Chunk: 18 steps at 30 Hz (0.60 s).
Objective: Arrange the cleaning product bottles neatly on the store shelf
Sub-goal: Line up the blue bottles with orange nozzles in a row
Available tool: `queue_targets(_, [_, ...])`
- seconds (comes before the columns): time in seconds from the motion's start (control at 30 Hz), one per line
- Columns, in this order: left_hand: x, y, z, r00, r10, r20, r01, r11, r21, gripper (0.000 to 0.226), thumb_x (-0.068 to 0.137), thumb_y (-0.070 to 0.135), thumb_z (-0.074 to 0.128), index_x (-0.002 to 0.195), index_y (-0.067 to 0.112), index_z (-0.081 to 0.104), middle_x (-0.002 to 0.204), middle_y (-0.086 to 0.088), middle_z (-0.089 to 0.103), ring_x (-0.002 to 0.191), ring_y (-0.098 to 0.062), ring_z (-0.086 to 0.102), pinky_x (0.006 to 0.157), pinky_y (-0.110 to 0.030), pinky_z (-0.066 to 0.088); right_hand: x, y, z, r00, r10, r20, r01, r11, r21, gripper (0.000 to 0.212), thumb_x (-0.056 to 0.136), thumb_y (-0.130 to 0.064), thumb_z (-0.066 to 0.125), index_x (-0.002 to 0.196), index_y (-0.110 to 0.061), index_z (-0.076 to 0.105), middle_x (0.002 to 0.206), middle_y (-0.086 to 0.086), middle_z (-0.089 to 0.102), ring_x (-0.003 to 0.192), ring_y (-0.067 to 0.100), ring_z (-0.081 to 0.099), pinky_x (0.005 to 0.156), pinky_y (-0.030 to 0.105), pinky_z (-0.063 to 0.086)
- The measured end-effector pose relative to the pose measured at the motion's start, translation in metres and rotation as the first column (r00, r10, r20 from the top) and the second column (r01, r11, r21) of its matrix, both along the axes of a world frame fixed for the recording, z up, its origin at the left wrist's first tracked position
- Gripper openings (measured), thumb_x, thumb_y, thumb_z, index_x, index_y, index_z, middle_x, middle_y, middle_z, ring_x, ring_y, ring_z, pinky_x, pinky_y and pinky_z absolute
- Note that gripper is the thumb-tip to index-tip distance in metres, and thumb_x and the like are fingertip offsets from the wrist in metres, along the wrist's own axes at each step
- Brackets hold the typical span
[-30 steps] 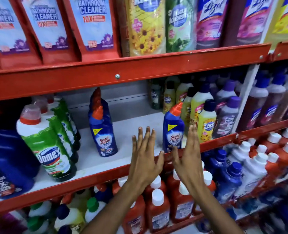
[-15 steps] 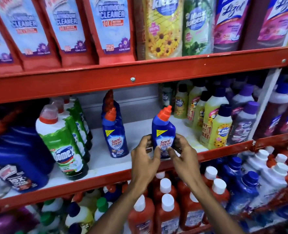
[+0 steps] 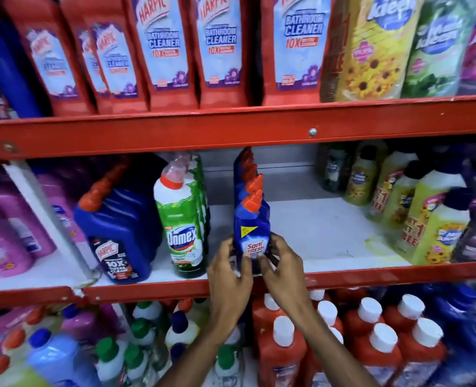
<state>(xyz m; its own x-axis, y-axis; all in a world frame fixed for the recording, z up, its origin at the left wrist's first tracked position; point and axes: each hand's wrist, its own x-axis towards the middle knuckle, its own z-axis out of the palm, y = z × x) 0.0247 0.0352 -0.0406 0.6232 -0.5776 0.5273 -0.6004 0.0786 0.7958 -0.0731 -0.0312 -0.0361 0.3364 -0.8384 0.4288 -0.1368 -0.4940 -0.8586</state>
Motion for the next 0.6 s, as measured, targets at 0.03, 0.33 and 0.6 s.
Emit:
queue_targets(0.03, [0.003, 0.002, -0.001, 1.0, -0.006, 0.01, 0.006, 1.0, 0.003, 0.036, 0.092, 0.011, 0.066, 0.127, 0.017, 0.061, 0.117, 0.002, 0.075, 0.098, 0.004, 0.065, 0.087, 0.003, 0.044, 0.003, 0.001, -0.001, 1.0, -0.005, 0.002, 0.005, 1.0, 0.003, 0.047, 0.086, -0.002, 0.064, 0.127, -0.025, 0.061, 0.113, -0.008, 0.073, 0.102, 0.006, 0.071, 0.081, 0.0, 0.047])
queue_targets(0.33, [0.019, 0.006, -0.001, 0.988, -0.148, 0.036, 0.138, 0.972, 0.188, 0.061, 0.098, 0.004, 0.053, 0.155, 0.013, 0.035, 0.14, -0.006, 0.066, 0.122, -0.021, 0.065, 0.104, -0.035, 0.053, 0.014, -0.001, 0.004, 0.983, 0.109, -0.147, -0.103, 0.993, 0.048, 0.071, 0.088, -0.001, 0.055, 0.154, -0.017, 0.031, 0.129, -0.005, 0.063, 0.102, 0.005, 0.062, 0.077, -0.006, 0.039])
queue_targets(0.6, [0.019, 0.004, 0.001, 0.98, -0.182, 0.086, 0.156, 0.957, 0.244, 0.062, 0.101, 0.007, 0.049, 0.159, 0.016, 0.028, 0.134, -0.01, 0.069, 0.113, -0.026, 0.069, 0.096, -0.037, 0.056, 0.013, -0.002, 0.003, 0.986, 0.086, -0.144, -0.078, 0.995, 0.062, 0.06, 0.091, 0.001, 0.052, 0.148, -0.014, 0.039, 0.129, 0.004, 0.067, 0.096, 0.011, 0.063, 0.072, -0.006, 0.039])
